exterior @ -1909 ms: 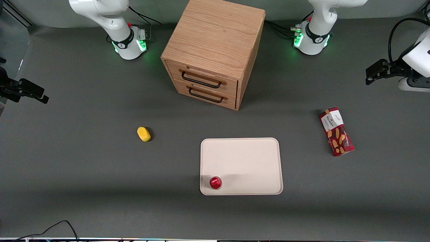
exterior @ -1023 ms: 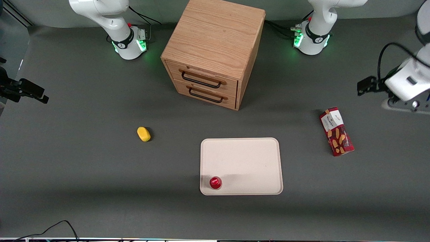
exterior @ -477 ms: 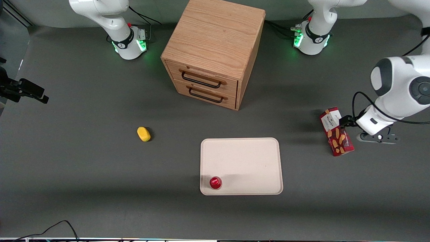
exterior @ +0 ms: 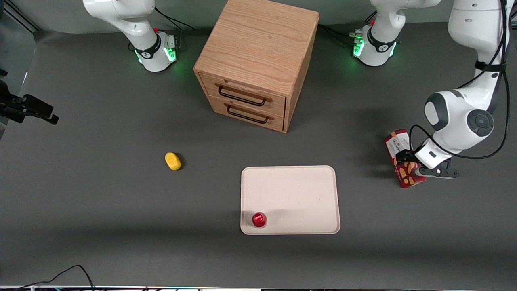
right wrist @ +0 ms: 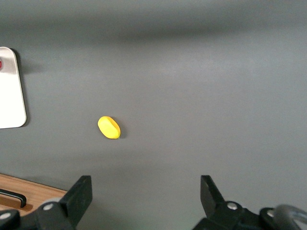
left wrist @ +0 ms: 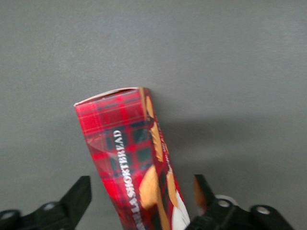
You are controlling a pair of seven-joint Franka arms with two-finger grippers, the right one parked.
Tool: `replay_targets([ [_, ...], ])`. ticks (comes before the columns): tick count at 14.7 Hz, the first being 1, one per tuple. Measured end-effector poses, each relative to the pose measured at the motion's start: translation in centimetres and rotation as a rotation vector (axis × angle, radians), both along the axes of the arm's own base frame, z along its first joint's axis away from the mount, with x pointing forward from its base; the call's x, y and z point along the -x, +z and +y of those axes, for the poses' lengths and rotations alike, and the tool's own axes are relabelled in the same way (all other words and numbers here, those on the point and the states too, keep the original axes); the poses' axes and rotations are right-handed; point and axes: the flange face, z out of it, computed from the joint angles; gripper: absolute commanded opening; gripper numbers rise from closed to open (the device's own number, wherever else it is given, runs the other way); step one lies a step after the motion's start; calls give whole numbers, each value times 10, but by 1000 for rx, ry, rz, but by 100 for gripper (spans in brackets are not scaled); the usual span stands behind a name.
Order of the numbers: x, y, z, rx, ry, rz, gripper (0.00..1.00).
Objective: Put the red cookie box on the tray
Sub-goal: 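Close the left gripper on the shortbread box and lift it, then carry the held box over the white tray with the left gripper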
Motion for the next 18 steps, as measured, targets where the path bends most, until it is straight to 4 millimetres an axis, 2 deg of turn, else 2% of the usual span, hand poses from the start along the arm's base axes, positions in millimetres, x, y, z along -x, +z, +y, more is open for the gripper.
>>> replay_targets([
  [1, 2, -5, 1, -3, 3, -7, 12],
  [2, 4, -7, 1, -4, 4, -9, 0],
  [7, 5, -1, -3, 15, 13, -1, 0],
  [9, 6, 14, -12, 41, 23, 30, 0],
  [10, 5, 29, -20, 57, 34, 48, 0],
  [12, -4, 78, -47, 90, 77, 100, 0],
  [15, -27, 173, -111, 115, 173, 160, 0],
  [16, -32, 195, -139, 114, 217, 160, 0],
  [17, -36, 205, -168, 110, 262, 154, 0],
  [18, -39, 204, -197, 97, 305, 148, 0],
])
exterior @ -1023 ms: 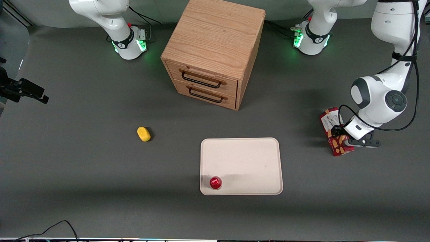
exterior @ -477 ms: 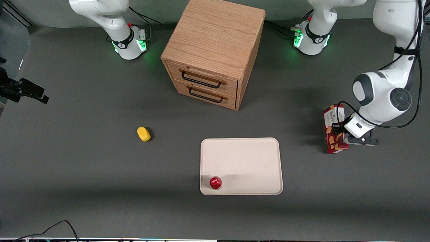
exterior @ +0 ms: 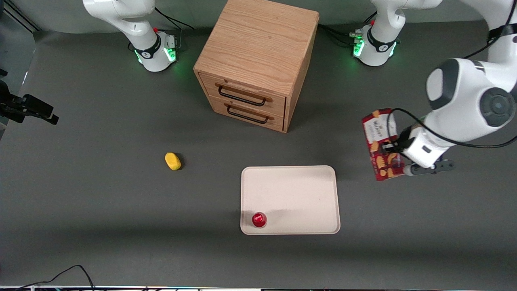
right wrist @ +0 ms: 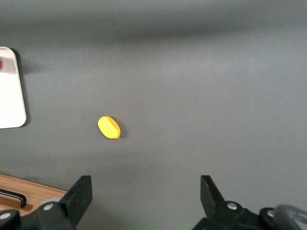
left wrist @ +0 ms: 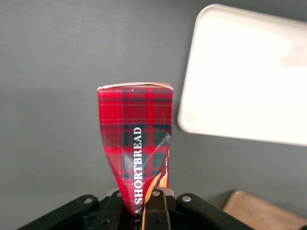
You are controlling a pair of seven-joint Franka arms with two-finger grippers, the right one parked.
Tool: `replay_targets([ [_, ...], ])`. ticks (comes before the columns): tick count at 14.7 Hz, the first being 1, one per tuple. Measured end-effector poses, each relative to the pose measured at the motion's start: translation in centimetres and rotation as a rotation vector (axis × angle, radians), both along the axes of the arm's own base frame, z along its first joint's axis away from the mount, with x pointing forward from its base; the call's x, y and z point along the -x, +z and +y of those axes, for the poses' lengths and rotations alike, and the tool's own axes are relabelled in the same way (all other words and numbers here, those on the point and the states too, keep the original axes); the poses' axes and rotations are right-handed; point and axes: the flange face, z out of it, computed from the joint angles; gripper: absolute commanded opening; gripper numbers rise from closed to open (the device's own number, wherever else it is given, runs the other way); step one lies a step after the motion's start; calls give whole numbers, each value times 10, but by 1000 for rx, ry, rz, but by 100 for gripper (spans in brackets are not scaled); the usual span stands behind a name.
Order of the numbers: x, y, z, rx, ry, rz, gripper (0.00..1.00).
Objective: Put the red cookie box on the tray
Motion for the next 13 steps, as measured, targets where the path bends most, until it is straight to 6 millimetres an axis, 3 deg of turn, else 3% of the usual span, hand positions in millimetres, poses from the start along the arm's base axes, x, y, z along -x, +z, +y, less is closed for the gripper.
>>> replay_targets([
  [3, -18, -40, -76, -67, 122, -39, 0],
  [5, -36, -86, -104, -86, 194, -71, 0],
  [9, -54, -178, -133, -96, 246, -125, 0],
  [11, -57, -195, -139, -96, 236, -141, 0],
  [13, -58, -194, -144, -98, 224, -150, 0],
])
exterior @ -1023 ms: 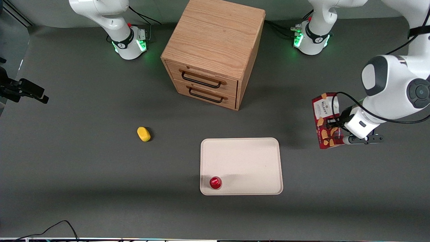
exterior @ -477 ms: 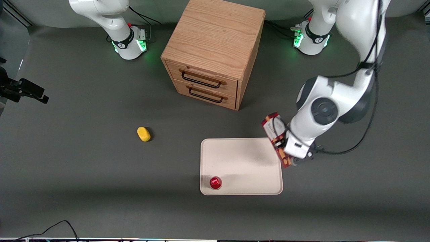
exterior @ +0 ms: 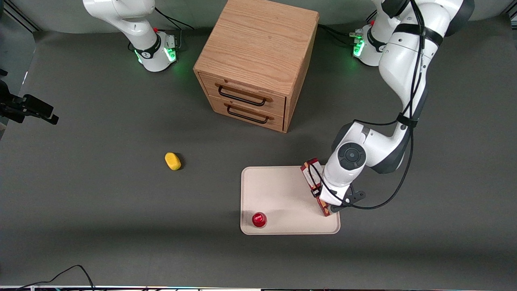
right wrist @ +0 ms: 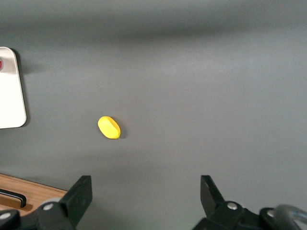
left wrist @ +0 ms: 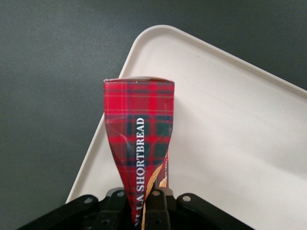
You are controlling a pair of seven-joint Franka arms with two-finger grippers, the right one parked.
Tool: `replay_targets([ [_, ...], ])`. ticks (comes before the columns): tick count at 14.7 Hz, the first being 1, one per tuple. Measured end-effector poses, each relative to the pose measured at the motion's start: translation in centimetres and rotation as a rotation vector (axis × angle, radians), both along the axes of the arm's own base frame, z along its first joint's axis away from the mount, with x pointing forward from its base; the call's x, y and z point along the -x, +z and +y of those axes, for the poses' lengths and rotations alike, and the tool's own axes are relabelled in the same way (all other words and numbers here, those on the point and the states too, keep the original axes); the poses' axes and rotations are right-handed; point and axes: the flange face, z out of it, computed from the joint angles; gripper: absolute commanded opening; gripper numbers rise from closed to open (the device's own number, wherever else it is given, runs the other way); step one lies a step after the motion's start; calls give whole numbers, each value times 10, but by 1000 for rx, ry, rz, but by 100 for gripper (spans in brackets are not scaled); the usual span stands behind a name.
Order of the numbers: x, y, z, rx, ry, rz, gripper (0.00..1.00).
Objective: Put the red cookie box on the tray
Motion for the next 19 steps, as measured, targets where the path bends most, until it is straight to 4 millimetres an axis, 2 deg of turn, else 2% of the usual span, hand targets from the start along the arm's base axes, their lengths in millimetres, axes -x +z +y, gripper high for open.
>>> replay_targets([
  [4, 4, 2, -10, -27, -40, -22, 2],
  [6, 4, 0, -11, -33, -47, -27, 85],
  [7, 3, -2, -11, -34, -50, -31, 98],
  [11, -3, 0, -1, -50, -71, -32, 100],
  [13, -4, 15, 12, -101, -97, 32, 100],
  [14, -2, 34, 20, -122, -116, 78, 100],
  [16, 8, 95, 39, -115, -188, 178, 100],
  [17, 15, 131, 56, -96, -234, 215, 100],
  [19, 30, 193, 103, -75, -307, 237, 100],
])
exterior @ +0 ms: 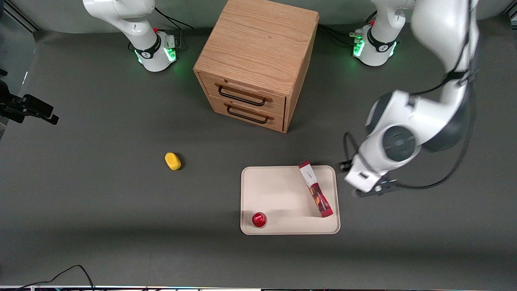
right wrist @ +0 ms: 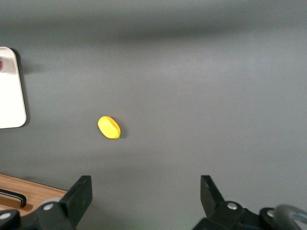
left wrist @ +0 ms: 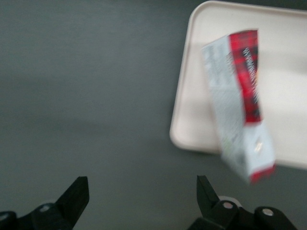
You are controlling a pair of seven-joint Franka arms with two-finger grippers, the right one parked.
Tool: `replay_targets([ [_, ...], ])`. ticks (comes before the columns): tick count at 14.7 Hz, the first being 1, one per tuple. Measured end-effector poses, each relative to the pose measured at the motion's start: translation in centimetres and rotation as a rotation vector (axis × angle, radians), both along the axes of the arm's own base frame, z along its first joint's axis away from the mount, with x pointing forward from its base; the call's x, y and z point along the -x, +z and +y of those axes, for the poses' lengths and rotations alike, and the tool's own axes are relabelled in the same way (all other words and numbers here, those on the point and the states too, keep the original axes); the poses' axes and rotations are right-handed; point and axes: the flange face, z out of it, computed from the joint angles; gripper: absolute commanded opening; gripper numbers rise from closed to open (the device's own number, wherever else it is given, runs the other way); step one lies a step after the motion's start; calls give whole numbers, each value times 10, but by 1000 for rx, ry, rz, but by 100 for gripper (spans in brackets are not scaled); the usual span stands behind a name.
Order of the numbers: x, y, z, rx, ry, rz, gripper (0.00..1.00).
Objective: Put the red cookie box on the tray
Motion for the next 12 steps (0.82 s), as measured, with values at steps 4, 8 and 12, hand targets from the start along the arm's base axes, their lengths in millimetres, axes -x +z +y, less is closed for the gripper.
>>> replay_targets([
  [4, 54, 74, 101, -12, -127, -10, 100],
  [8, 93, 108, 190, 18, -204, 7, 100],
  [12, 103, 113, 224, 39, -227, 18, 100],
])
